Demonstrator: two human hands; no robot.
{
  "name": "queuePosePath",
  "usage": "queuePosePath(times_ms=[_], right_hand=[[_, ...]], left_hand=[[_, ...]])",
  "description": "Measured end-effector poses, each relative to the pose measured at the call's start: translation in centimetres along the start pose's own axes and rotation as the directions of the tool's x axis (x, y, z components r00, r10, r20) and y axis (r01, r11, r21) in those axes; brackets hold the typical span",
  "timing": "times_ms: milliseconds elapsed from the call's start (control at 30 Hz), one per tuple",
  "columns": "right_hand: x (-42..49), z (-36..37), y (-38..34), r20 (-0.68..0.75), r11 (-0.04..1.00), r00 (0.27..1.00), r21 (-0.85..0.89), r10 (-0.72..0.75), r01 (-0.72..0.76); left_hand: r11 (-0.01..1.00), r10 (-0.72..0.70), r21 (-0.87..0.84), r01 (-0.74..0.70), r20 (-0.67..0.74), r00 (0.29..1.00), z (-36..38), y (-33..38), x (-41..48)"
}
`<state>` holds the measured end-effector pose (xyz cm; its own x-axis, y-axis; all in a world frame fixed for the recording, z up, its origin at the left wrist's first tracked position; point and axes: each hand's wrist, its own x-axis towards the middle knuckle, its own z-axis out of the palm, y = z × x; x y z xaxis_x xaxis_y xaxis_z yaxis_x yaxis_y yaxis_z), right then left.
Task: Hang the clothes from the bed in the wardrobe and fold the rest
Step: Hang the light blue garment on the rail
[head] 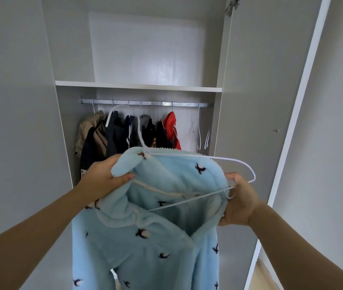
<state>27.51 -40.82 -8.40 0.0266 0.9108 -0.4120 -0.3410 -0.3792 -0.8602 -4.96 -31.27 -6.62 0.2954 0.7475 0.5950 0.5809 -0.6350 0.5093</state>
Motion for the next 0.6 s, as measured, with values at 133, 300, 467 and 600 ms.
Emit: queuePosePath(times_ms=[133, 300, 467, 600], right_hand=[[-0.1, -1.2, 0.6, 0.052, 0.988, 0.995, 0.134, -0.08, 0.073], [-0.6, -2.3, 0.0, 0.184, 0.933, 0.969, 0.346, -0.165, 0.094], [-1.3, -2.2, -1.6, 0.145, 0.985, 0.982, 0.139, -0.121, 0.101], [-1.5, -1.0, -1.3, 0.086, 0.993, 0.991, -0.048, -0.105, 0.109]], left_hand=[[0.979, -0.052, -0.2, 0.037, -0.069, 0.996, 0.4, 0.5, 0.6], [0.976, -0.075, -0.214, 0.041, -0.149, 0.986, 0.3, -0.8, -0.2], [0.983, 0.162, -0.089, -0.163, -0.016, 0.987, -1.0, -0.1, -1.1], [0.992, 0.078, -0.101, -0.081, -0.039, 0.996, -0.3, 0.1, -1.3]])
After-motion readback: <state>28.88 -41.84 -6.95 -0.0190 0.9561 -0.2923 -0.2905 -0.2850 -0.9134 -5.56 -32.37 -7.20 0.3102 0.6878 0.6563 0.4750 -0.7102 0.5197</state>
